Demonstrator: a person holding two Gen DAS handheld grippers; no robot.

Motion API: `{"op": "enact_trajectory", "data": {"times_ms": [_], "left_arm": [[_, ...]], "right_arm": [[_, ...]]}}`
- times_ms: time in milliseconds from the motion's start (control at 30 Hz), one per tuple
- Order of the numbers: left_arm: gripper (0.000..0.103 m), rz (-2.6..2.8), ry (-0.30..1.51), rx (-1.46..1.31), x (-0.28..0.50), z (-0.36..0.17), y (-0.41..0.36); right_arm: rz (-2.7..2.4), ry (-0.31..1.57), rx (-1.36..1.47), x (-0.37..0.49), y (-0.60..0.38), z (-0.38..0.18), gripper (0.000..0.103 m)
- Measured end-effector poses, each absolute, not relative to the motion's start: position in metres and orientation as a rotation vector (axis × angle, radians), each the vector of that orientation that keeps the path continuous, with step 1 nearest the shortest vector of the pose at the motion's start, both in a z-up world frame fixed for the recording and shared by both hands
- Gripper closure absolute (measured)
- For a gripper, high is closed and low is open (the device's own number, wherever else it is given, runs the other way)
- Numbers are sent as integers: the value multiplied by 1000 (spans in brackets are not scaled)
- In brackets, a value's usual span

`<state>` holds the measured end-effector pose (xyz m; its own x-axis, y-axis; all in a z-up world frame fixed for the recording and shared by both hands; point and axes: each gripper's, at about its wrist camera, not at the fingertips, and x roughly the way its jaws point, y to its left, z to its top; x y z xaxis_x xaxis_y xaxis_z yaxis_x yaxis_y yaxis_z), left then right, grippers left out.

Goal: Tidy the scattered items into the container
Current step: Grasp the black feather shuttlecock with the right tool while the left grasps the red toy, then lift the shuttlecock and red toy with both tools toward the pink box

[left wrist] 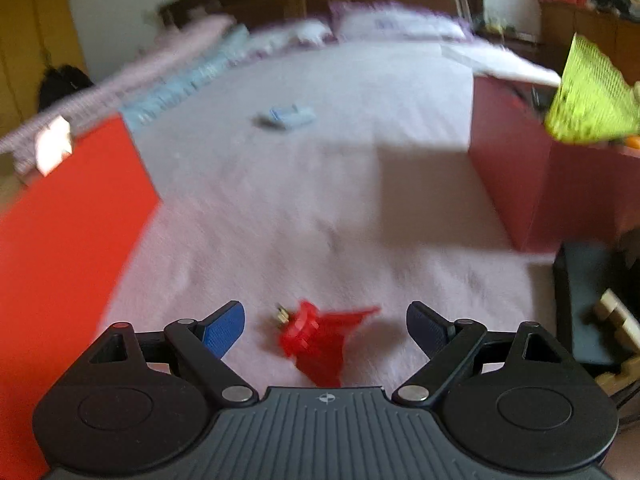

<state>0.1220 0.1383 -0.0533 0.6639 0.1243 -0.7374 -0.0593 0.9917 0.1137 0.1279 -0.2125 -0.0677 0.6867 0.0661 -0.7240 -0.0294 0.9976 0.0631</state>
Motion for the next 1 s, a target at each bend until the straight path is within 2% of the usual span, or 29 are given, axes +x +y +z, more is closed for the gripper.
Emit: {"op": "enact_trajectory", "data": {"times_ms": [67,200,300,333,400,567,633,667,1000], "left_arm": [[31,87,823,77,119,-56,138],[66,66,796,72,112,-53,130],[67,58,783,110,107,-50,120],[67,48,781,103,105,-49,119],[67,33,777,86,100,-45,117],[67,9,742,52,74,-30,108],[67,-9,735,37,62,-24,102],[67,-22,735,31,56,-21,98],[67,-176,767,33,12,-15,45]], "right_arm": [[53,819,41,130,-212,-72,18],[53,813,6,129,-208,-76,21],[64,811,-29,126,-204,-75,29],[82,807,-27,125,-205,-72,39],[112,799,-23,122,-207,-68,50],[154,785,-10,110,-211,-59,71],[180,762,-9,100,-211,-53,91],[194,751,-9,95,-211,-50,97],[280,662,-51,45,-218,-14,97]]}}
